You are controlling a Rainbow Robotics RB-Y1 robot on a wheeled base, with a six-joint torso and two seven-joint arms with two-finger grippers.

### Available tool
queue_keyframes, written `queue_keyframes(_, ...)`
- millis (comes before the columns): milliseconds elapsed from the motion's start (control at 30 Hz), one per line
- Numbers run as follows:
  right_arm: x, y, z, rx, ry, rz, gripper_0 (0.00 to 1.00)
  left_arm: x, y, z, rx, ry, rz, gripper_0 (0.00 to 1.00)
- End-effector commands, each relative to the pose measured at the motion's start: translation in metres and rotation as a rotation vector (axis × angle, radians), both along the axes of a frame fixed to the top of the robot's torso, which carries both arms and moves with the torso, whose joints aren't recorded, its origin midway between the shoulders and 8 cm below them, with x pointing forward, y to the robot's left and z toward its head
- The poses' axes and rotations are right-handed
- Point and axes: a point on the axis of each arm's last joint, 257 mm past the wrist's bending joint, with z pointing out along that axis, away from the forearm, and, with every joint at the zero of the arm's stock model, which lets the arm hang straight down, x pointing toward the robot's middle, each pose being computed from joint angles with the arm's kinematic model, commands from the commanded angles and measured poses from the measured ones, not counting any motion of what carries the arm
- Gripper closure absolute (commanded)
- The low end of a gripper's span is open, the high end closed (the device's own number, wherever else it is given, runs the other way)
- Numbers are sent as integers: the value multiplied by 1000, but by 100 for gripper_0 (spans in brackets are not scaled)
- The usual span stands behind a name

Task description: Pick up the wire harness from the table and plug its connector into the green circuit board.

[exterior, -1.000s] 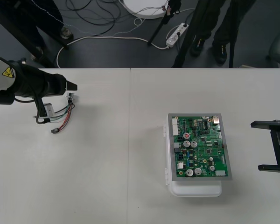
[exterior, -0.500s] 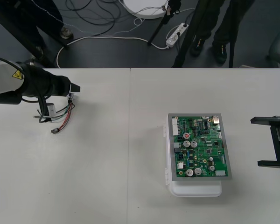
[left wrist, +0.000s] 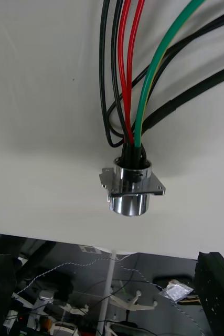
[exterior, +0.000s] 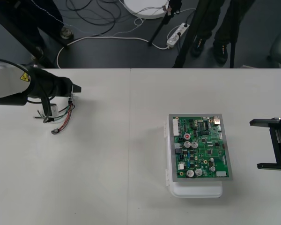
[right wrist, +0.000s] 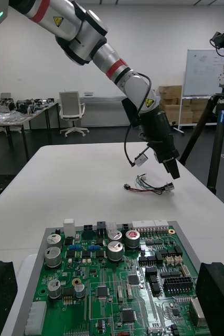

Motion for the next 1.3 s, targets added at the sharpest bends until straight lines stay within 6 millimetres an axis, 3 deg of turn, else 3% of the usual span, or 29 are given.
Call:
queue_keyframes(33, -2, 11, 7, 17, -74, 40, 0, 6, 0, -11, 59, -92, -68, 0)
queue_keyframes(367, -3, 16, -1, 10, -85, 51, 0, 7, 7, -28, 58, -104, -36, 0)
queue_keyframes(1300, 2, 14, -2, 10, -85, 37, 0, 15, 0, -54, 111, -109, -49, 0)
